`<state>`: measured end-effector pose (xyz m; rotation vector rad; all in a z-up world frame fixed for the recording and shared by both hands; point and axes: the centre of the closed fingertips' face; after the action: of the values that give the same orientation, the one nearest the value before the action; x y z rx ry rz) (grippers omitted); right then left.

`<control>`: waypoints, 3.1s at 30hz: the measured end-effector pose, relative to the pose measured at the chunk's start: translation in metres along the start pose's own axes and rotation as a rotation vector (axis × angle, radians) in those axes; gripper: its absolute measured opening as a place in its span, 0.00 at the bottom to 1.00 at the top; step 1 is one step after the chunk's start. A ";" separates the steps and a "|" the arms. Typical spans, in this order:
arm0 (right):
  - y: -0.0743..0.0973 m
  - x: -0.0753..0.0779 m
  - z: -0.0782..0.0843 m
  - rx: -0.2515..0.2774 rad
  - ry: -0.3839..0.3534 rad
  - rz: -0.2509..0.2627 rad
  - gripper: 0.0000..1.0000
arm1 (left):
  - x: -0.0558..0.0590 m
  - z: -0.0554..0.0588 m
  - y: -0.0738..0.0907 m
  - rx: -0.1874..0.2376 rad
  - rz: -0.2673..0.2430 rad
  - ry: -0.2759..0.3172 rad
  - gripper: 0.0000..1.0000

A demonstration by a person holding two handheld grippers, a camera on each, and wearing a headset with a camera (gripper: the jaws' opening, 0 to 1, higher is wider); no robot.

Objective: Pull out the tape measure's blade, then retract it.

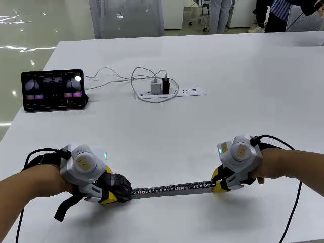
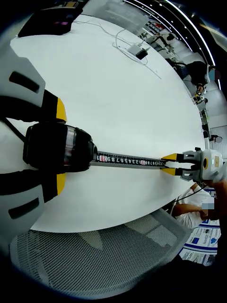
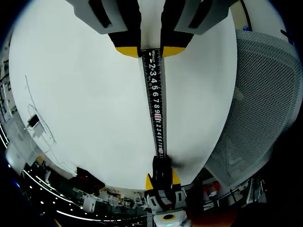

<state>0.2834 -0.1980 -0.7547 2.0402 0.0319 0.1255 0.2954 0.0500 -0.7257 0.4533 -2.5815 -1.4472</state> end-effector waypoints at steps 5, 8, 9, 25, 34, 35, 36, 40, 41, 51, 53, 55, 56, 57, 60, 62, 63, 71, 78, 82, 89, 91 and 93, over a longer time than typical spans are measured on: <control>0.000 0.000 0.000 -0.020 0.031 0.009 0.12 | 0.001 0.001 0.002 -0.011 -0.015 -0.010 0.34; 0.000 0.000 0.000 -0.029 0.039 0.007 0.12 | 0.000 0.002 0.006 -0.014 -0.019 -0.011 0.33; 0.001 0.000 0.000 -0.031 0.040 0.007 0.12 | 0.000 0.004 0.008 -0.020 -0.019 -0.006 0.34; 0.011 -0.003 -0.007 -0.059 0.086 -0.003 0.22 | 0.013 0.018 0.022 -0.040 0.012 0.062 0.64; 0.018 -0.009 -0.009 -0.055 0.066 -0.005 0.32 | 0.021 0.029 0.028 -0.033 0.030 0.122 0.73; 0.019 -0.009 -0.008 -0.053 0.061 -0.004 0.34 | 0.021 0.029 0.029 -0.025 0.030 0.128 0.74; 0.021 -0.010 -0.009 -0.049 0.051 0.002 0.35 | 0.021 0.029 0.030 -0.016 0.030 0.144 0.75; 0.025 -0.010 -0.007 -0.038 0.019 0.025 0.40 | 0.020 0.023 0.034 0.034 0.011 0.200 0.88; 0.026 -0.009 -0.007 -0.027 0.004 0.039 0.41 | 0.021 0.021 0.035 0.055 0.010 0.240 0.94; 0.043 -0.001 -0.004 0.036 -0.112 0.135 0.54 | 0.008 0.014 0.049 0.198 -0.061 0.374 0.99; 0.046 0.000 -0.004 0.051 -0.136 0.154 0.56 | 0.003 0.013 0.056 0.241 -0.081 0.430 0.99; 0.049 0.000 -0.004 0.067 -0.159 0.170 0.58 | -0.004 0.011 0.062 0.291 -0.114 0.453 0.99; 0.051 0.001 -0.004 0.081 -0.183 0.183 0.59 | -0.007 0.010 0.066 0.320 -0.124 0.465 0.99; 0.053 0.001 -0.004 0.095 -0.199 0.194 0.60 | -0.010 0.009 0.069 0.349 -0.146 0.491 0.99; 0.059 0.004 -0.004 0.139 -0.260 0.239 0.63 | -0.016 0.012 0.077 0.406 -0.191 0.550 0.99; 0.062 0.004 -0.001 0.160 -0.296 0.259 0.65 | -0.019 0.017 0.081 0.434 -0.228 0.594 0.99; 0.064 0.003 0.002 0.165 -0.311 0.270 0.66 | -0.021 0.020 0.084 0.447 -0.247 0.625 0.99; 0.077 -0.007 0.010 0.267 -0.450 0.353 0.75 | -0.015 0.026 0.092 0.532 -0.285 0.713 0.99; 0.093 -0.019 0.020 0.338 -0.521 0.454 0.77 | -0.010 0.043 0.099 0.520 -0.364 0.681 0.99; 0.100 -0.028 0.026 0.340 -0.548 0.508 0.81 | -0.006 0.049 0.106 0.541 -0.376 0.677 0.99; 0.108 -0.046 0.038 0.358 -0.572 0.573 0.83 | -0.006 0.062 0.119 0.594 -0.404 0.702 0.99; 0.111 -0.048 0.042 0.393 -0.617 0.587 0.83 | -0.004 0.066 0.119 0.569 -0.404 0.692 0.99; 0.113 -0.051 0.045 0.391 -0.622 0.592 0.86 | -0.002 0.067 0.118 0.555 -0.404 0.682 0.99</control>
<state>0.2337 -0.2936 -0.6788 2.3338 -1.0050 -0.1659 0.2571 0.1630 -0.6602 1.3282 -2.3215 -0.4501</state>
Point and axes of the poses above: the centre of the closed fingertips' face, and the gripper's own axes: y roughly backward along the fingers, x roughly to its right, z roughly out of its underside, and after that the axes turned 10 degrees about y, right-handed
